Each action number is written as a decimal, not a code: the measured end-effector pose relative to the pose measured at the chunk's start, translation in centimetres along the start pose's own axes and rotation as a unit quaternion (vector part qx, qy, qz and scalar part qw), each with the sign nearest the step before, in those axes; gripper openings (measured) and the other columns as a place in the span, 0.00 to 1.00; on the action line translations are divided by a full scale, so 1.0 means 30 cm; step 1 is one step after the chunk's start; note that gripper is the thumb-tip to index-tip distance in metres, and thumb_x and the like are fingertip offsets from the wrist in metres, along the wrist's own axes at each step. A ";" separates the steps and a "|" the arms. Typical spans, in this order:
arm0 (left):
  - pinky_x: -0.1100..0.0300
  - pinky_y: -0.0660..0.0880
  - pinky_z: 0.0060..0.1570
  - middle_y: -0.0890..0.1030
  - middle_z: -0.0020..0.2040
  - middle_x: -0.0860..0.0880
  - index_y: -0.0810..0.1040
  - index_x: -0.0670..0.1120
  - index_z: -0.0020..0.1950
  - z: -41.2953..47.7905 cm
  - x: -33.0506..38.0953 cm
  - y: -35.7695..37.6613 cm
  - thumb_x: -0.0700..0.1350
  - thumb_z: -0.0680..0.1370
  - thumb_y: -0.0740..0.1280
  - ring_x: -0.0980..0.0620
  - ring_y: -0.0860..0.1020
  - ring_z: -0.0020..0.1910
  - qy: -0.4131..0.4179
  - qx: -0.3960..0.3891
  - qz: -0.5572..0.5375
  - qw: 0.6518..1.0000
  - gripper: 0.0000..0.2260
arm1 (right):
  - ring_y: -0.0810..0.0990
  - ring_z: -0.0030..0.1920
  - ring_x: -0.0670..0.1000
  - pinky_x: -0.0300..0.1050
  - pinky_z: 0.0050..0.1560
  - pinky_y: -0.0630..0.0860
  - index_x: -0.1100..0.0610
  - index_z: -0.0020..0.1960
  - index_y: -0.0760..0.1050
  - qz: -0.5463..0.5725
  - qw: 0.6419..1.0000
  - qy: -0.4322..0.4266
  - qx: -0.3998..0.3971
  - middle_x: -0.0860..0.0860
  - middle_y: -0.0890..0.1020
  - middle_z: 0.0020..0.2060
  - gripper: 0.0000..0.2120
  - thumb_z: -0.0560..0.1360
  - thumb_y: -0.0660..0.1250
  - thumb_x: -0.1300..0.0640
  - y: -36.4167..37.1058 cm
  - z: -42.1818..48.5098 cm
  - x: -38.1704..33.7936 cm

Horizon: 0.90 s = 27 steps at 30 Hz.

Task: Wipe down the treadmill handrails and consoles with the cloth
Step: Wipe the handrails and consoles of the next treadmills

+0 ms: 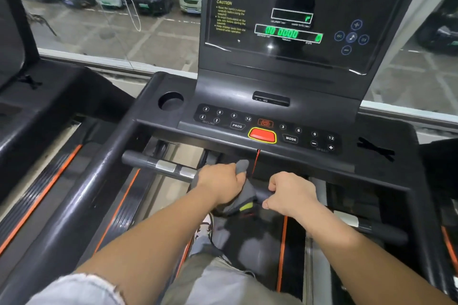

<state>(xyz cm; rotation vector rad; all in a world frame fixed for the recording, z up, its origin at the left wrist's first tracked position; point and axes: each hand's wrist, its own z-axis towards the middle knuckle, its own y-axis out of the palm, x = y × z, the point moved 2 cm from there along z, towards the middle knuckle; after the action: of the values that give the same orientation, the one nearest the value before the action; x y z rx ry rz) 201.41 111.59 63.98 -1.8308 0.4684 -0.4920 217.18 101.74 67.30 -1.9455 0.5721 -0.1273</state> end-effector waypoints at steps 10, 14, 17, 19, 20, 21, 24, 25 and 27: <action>0.48 0.75 0.46 0.82 0.43 0.44 0.76 0.49 0.50 -0.158 -0.398 -0.039 0.60 0.83 0.55 0.39 0.79 0.46 -0.099 0.254 -0.151 0.950 0.18 | 0.82 0.52 0.52 0.44 0.47 0.77 0.49 0.54 0.79 -0.056 0.998 -0.031 -0.022 0.45 0.83 0.50 0.18 0.69 0.73 0.41 -0.017 0.006 -0.049; 0.51 0.74 0.43 0.80 0.42 0.50 0.78 0.49 0.51 -0.177 -0.390 -0.102 0.54 0.84 0.59 0.46 0.78 0.44 -0.143 0.308 -0.236 0.911 0.12 | 0.81 0.51 0.52 0.43 0.42 0.74 0.50 0.51 0.78 -0.052 0.997 -0.048 -0.015 0.45 0.82 0.47 0.15 0.69 0.72 0.42 -0.002 0.015 -0.104; 0.45 0.72 0.58 0.83 0.43 0.42 0.80 0.43 0.46 -0.156 -0.275 -0.013 0.54 0.83 0.59 0.39 0.78 0.48 -0.142 0.244 -0.151 0.947 0.18 | 0.80 0.51 0.51 0.43 0.43 0.73 0.49 0.50 0.78 -0.043 0.998 -0.037 0.014 0.44 0.81 0.47 0.13 0.69 0.71 0.43 0.021 0.007 -0.092; 0.44 0.68 0.65 0.83 0.43 0.44 0.80 0.46 0.46 -0.131 -0.167 0.052 0.59 0.82 0.54 0.41 0.78 0.50 -0.098 0.188 -0.101 0.972 0.21 | 0.80 0.54 0.50 0.43 0.45 0.72 0.46 0.52 0.77 -0.024 0.999 -0.027 0.015 0.42 0.79 0.48 0.15 0.69 0.72 0.41 0.024 0.005 -0.085; 0.44 0.66 0.68 0.83 0.44 0.44 0.80 0.47 0.48 -0.129 -0.114 0.059 0.60 0.81 0.52 0.42 0.78 0.50 -0.071 0.174 -0.112 0.976 0.23 | 0.80 0.54 0.50 0.43 0.45 0.71 0.45 0.51 0.77 -0.015 1.000 -0.021 0.013 0.42 0.78 0.48 0.15 0.69 0.72 0.40 0.021 0.003 -0.084; 0.44 0.64 0.71 0.83 0.46 0.45 0.80 0.47 0.50 -0.128 -0.076 0.068 0.61 0.81 0.50 0.42 0.79 0.52 -0.052 0.162 -0.131 0.977 0.24 | 0.80 0.52 0.49 0.43 0.44 0.71 0.44 0.50 0.76 -0.010 1.000 -0.017 0.010 0.41 0.78 0.46 0.15 0.68 0.73 0.39 0.016 0.001 -0.084; 0.49 0.62 0.74 0.82 0.48 0.47 0.78 0.49 0.55 -0.184 -0.044 0.039 0.58 0.82 0.51 0.45 0.78 0.54 -0.014 0.163 -0.199 0.966 0.20 | 0.80 0.50 0.48 0.44 0.46 0.76 0.43 0.51 0.78 0.008 1.000 -0.014 -0.007 0.41 0.82 0.50 0.19 0.65 0.74 0.36 0.016 0.006 -0.073; 0.51 0.66 0.70 0.82 0.47 0.48 0.76 0.50 0.53 -0.217 -0.049 0.027 0.57 0.83 0.53 0.45 0.79 0.51 -0.006 0.167 -0.239 0.957 0.16 | 0.80 0.53 0.47 0.45 0.50 0.78 0.43 0.55 0.79 0.026 0.999 -0.019 -0.024 0.41 0.82 0.53 0.23 0.64 0.75 0.34 0.014 0.008 -0.059; 0.49 0.74 0.60 0.84 0.46 0.48 0.77 0.51 0.52 -0.265 -0.082 0.031 0.63 0.83 0.52 0.45 0.81 0.49 -0.052 0.162 -0.317 0.933 0.21 | 0.81 0.58 0.46 0.44 0.59 0.77 0.45 0.64 0.80 0.098 0.992 -0.040 -0.068 0.42 0.82 0.58 0.33 0.62 0.79 0.35 0.004 -0.001 -0.019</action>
<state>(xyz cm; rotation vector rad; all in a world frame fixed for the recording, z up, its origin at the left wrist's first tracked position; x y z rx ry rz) 194.94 106.38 65.12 -1.6468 -0.2874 -0.8477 216.62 101.94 67.30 -2.0027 0.7311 0.1172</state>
